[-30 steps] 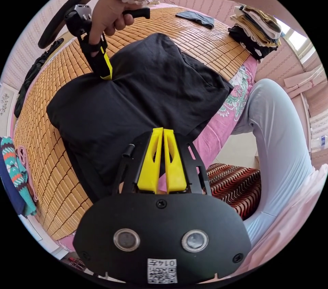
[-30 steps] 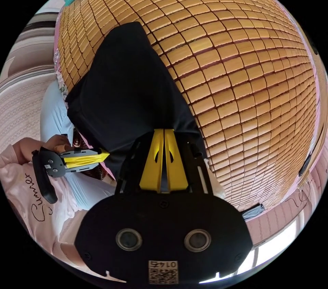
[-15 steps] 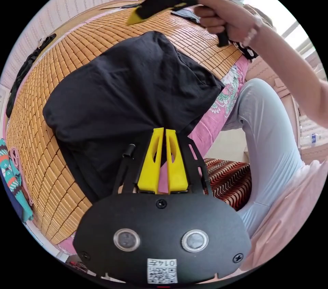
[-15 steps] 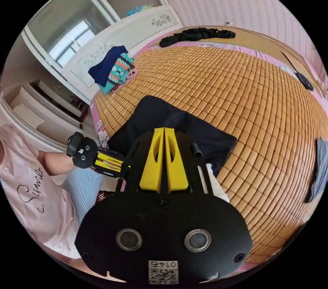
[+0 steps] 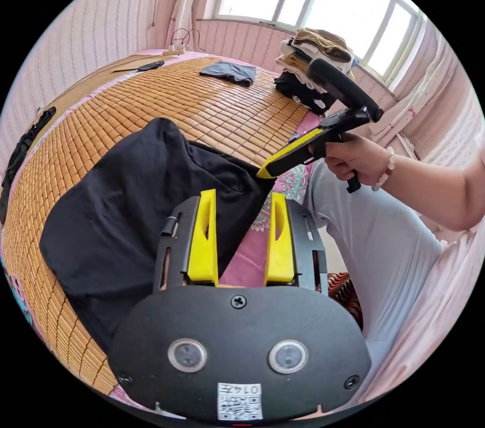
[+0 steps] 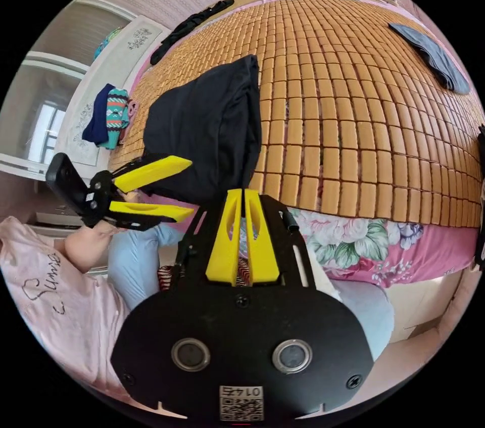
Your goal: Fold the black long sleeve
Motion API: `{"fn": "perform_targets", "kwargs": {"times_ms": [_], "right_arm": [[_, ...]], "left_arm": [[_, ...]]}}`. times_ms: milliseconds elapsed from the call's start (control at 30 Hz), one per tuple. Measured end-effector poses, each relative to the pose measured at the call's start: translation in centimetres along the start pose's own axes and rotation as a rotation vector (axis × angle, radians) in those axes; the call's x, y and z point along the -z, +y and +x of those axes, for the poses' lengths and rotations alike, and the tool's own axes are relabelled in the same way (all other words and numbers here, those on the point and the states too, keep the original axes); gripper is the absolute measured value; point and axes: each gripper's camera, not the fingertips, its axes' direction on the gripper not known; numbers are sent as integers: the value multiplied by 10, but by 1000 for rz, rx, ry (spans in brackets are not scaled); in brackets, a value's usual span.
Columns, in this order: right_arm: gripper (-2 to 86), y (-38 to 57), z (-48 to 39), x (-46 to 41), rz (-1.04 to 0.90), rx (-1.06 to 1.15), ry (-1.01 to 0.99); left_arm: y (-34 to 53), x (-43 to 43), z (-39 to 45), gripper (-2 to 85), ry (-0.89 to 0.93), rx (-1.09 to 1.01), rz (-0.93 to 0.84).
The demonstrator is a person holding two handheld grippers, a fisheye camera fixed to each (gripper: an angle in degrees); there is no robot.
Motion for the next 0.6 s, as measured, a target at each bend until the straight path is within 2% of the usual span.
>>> {"fn": "perform_targets", "kwargs": {"times_ms": [100, 233, 333, 400, 467, 567, 600], "right_arm": [[7, 11, 20, 13, 49, 34, -211], [21, 25, 45, 31, 130, 72, -234], [81, 39, 92, 41, 257, -17, -263], [140, 39, 133, 31, 300, -136, -371], [159, 32, 147, 21, 329, -154, -438], [168, 13, 161, 4, 346, -201, -400], [159, 8, 172, -1, 371, -226, -468]], "left_arm": [[-6, -17, 13, 140, -37, -46, -41], [-1, -12, 16, 32, -195, -17, -45], [11, 4, 10, 18, -151, 21, 6], [21, 15, 8, 15, -119, 37, 27], [28, 22, 11, 16, -109, 28, 36], [41, 36, 17, 20, -86, 19, 72], [45, 40, 19, 22, -67, 20, 83]]}}
